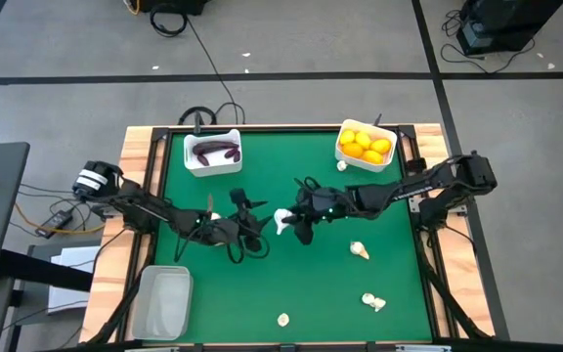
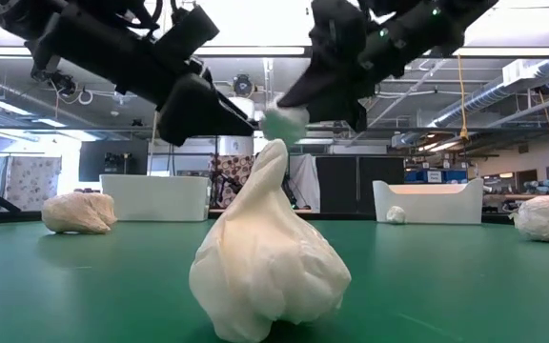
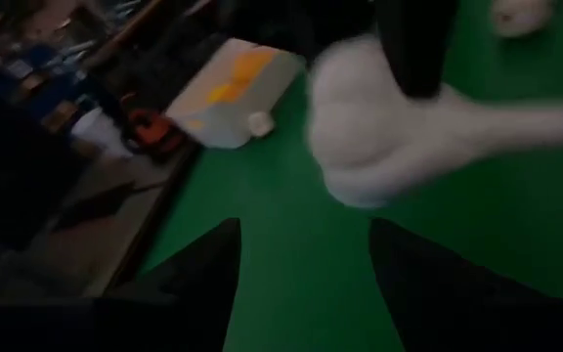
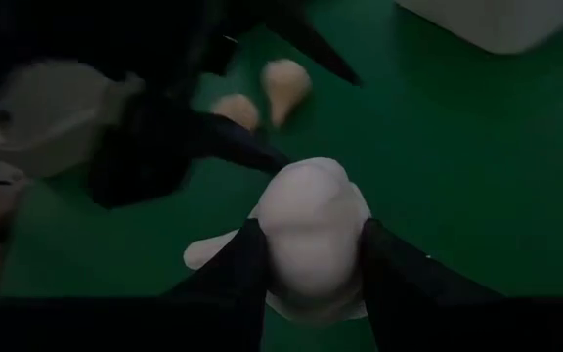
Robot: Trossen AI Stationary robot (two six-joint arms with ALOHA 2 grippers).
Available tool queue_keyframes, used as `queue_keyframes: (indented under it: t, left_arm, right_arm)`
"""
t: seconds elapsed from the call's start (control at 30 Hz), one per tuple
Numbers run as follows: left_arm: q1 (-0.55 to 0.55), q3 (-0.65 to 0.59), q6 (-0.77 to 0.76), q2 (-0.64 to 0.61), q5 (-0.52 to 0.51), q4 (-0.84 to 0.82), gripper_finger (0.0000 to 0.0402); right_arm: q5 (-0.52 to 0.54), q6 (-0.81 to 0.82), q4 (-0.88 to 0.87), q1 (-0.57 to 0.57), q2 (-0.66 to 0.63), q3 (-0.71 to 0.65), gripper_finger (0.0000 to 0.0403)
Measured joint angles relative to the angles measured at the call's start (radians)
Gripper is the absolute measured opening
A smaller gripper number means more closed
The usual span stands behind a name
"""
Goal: Sort produce into baskets
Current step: Put the top white garlic into the gray bin
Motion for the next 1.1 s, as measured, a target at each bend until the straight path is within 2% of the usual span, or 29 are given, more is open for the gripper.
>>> queue_keyframes:
  t: [0.2,0.43,0.7,0.83,1.1]
  left_arm:
    - [0.0,0.0,0.036,0.0,0.217,0.031,0.0233]
    - [-0.001,-0.001,0.035,0.001,0.244,0.103,0.0233]
    - [0.002,-0.004,0.075,0.002,0.406,0.168,0.0233]
    - [0.002,-0.005,0.081,0.002,0.424,0.187,0.0231]
    - [0.002,-0.005,0.086,0.002,0.425,0.189,0.0165]
  right_arm:
    - [0.021,-0.01,0.034,0.035,0.001,0.0,0.0154]
    - [0.015,-0.052,0.059,0.057,0.001,0.0,0.0157]
    - [-0.064,-0.067,0.078,0.06,-0.001,0.0,0.0158]
    - [-0.091,-0.076,0.096,0.06,-0.001,0.0,0.0159]
    - [-0.079,-0.089,0.101,0.06,-0.001,-0.002,0.0168]
